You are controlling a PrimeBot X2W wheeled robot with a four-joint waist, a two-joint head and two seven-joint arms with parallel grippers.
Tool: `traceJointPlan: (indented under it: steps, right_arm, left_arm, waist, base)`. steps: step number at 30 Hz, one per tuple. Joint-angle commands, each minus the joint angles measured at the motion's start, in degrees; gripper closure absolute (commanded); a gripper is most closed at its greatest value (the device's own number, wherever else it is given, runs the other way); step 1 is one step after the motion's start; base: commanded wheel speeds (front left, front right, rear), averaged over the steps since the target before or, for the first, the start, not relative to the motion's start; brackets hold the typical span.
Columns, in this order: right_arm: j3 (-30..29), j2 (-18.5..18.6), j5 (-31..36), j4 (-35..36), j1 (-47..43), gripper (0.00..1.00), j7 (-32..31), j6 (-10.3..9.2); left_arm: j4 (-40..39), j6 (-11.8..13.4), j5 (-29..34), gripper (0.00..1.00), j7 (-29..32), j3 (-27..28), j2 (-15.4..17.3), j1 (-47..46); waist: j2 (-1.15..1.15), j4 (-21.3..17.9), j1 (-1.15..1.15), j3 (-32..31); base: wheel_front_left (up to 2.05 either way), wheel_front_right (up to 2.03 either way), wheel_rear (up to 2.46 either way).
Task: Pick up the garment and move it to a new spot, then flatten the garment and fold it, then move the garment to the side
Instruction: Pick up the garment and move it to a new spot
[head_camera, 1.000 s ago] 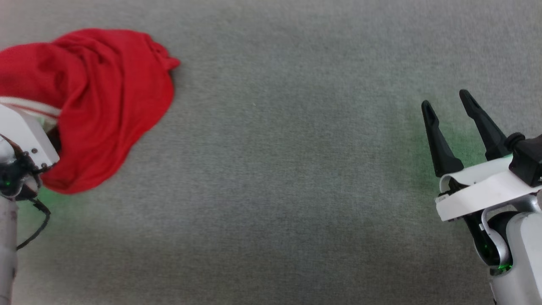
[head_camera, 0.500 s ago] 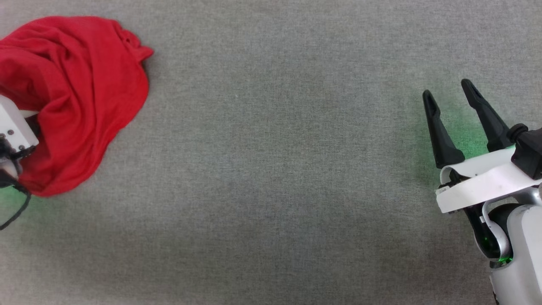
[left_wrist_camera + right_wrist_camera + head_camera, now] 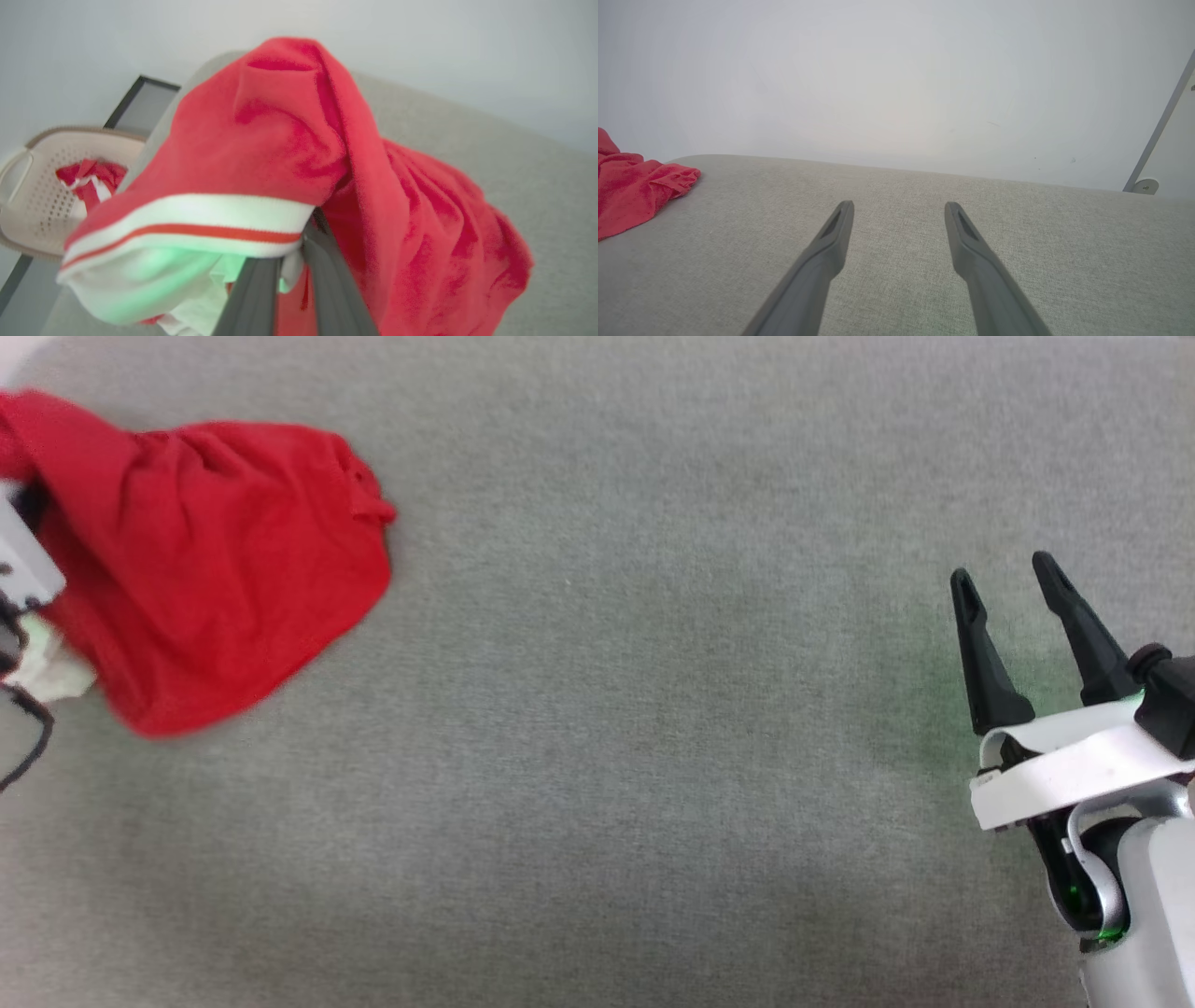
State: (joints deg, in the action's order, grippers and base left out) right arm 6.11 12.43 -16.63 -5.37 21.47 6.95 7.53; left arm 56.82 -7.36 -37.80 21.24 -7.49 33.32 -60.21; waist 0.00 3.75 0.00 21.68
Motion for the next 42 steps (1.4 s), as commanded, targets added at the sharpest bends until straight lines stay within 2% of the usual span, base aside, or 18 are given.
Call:
traceJointPlan:
  steps: [1, 10, 21, 32, 42]
  right_arm:
    - [-0.27, -0.12, -0.17, -0.24, -0.90, 0.00, 0.39, -0.08]
    - [-1.37, -1.39, -0.29, -0.88, -3.49, 0.00, 1.21, -0.08]
    - [-3.63, -2.84, 0.09, -1.38, -6.35, 0.00, 2.25, -0.08]
    - [-8.71, -4.04, 1.48, -0.37, -10.11, 0.00, 2.63, -0.08]
    - [-12.45, -4.83, 3.59, -0.01, -11.73, 0.00, 2.02, -0.08]
  left_arm:
    - [-0.98, -0.12, -0.13, 1.00, -0.87, -0.35, -0.01, -0.55]
    - [-11.76, -0.12, -0.52, 1.00, -4.53, -4.34, 2.61, -1.58]
    - [-22.68, -0.13, -2.38, 1.00, 0.49, -8.01, 5.73, -0.58]
    - [-34.79, 1.63, -4.04, 1.00, 7.96, -10.34, 4.79, 2.13]
    - [-45.30, 3.63, -5.47, 1.00, 12.18, -13.38, 1.59, 6.01]
  waist:
    - [0.00, 2.07, 0.00, -3.39]
    - [0.00, 4.33, 0.00, -9.48]
    - [0.00, 3.83, 0.00, -15.66]
    - [0.00, -0.76, 0.00, -19.60]
    - [0.00, -7.19, 0.00, -20.41]
  base:
    - [0.00, 0.00, 0.00]
    - [0.00, 0.00, 0.00]
    - [0.00, 0.00, 0.00]
    - [0.00, 0.00, 0.00]
    - [0.00, 0.00, 0.00]
